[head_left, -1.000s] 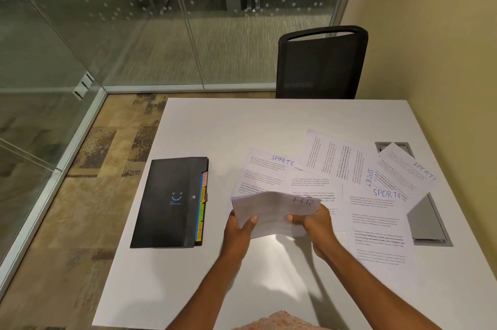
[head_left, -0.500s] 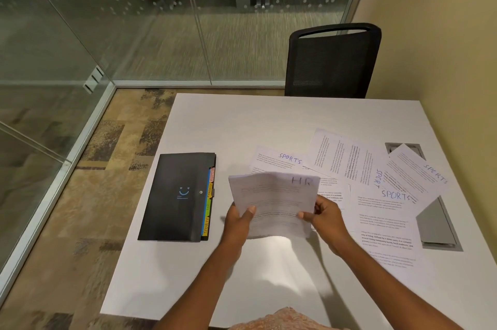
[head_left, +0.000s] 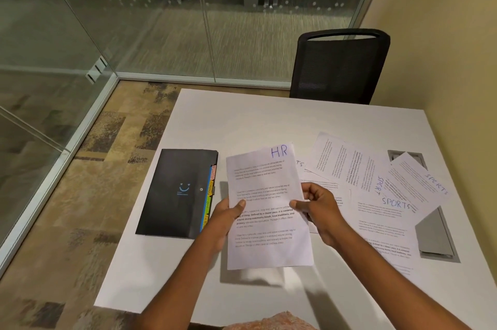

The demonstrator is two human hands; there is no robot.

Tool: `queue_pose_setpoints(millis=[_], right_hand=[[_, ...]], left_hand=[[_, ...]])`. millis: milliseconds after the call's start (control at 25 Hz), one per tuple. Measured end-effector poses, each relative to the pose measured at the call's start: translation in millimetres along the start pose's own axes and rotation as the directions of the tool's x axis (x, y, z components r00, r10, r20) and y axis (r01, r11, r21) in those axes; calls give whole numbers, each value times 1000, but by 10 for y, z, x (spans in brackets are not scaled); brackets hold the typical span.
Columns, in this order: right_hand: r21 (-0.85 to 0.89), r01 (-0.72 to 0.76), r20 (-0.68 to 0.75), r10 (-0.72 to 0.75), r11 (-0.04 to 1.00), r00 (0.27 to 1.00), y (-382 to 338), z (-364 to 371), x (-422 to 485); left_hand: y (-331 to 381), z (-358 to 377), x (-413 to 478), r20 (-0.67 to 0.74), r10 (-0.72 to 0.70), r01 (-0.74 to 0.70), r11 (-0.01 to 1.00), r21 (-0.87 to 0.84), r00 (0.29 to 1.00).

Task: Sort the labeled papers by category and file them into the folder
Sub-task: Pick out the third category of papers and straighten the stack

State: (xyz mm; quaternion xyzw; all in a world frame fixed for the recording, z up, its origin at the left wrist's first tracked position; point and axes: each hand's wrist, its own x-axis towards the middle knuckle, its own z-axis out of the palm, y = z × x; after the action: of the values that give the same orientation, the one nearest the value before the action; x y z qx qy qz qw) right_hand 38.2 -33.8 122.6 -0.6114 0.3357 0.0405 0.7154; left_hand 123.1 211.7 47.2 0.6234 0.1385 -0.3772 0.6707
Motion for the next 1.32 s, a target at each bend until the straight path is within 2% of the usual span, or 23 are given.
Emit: queue_pose_setpoints(millis=[80, 200, 280, 320, 360, 400, 440, 480, 520, 560, 640, 800, 960, 1040, 1120, 1160, 1200, 1280, 1320], right_hand=[[-1, 4, 15, -4, 1000, 1000, -26, 20, -52], [-132, 60, 116, -45, 989, 992, -123, -75, -106], [-267, 203, 178, -159, 942, 971, -233, -205, -144], [-379, 340, 234, -267, 861, 935, -298, -280, -173], [-507, 507, 336, -382, 697, 861, -368, -346, -200], [-600, 667, 485, -461, 442, 743, -430, -389, -218], [-619, 774, 642, -480, 135, 597, -473, -413, -212], [-576, 806, 763, -440, -134, 473, -508, -404, -191], [-512, 803, 835, -396, -306, 382, -524, -365, -161], [-453, 802, 874, -370, -389, 314, -512, -320, -116], [-369, 826, 908, -356, -427, 222, -481, -212, -38], [-300, 851, 908, -402, -431, 117, -457, -107, 31], [-273, 857, 905, -420, -437, 74, -443, -19, 38], [-269, 852, 909, -411, -450, 70, -423, -1, 72], [-284, 844, 905, -418, -456, 78, -406, -24, 112], [-298, 840, 900, -427, -453, 89, -401, -51, 126], [-312, 837, 894, -436, -450, 99, -398, -83, 136], [-348, 831, 880, -457, -434, 130, -380, -161, 143], [-366, 829, 874, -463, -424, 149, -366, -198, 143]], left_hand=[[-71, -47, 22, -3, -9, 9, 1000, 10, 1000], [-141, -96, 32, 17, -34, 34, 999, -19, 999], [-163, -124, 38, 49, -35, 37, 999, -34, 998], [-169, -131, 35, 69, -35, 38, 998, -40, 997], [-158, -124, 18, 84, -40, 45, 997, -57, 996], [-156, -117, 3, 107, -45, 54, 995, -78, 993], [-142, -104, -15, 129, -56, 68, 993, -92, 990], [-151, -99, -12, 153, -65, 79, 993, -89, 986], [-160, -93, -11, 173, -72, 86, 993, -75, 982], [-178, -92, 7, 201, -73, 87, 994, -63, 977], [-214, -103, 43, 256, -83, 96, 995, -40, 963], [-234, -169, 57, 301, -123, 127, 992, 5, 946], [-265, -282, 102, 304, -152, 154, 988, 16, 941], [-278, -325, 197, 169, -148, 138, 988, 67, 974], [-275, -402, 323, -149, -44, 82, 963, 256, 988], [-273, -482, 405, -322, 69, 72, 911, 407, 944], [-273, -580, 485, -433, 200, 90, 822, 562, 879], [-270, -787, 640, -492, 377, 201, 596, 777, 785], [-255, -888, 728, -490, 397, 267, 497, 826, 776]])
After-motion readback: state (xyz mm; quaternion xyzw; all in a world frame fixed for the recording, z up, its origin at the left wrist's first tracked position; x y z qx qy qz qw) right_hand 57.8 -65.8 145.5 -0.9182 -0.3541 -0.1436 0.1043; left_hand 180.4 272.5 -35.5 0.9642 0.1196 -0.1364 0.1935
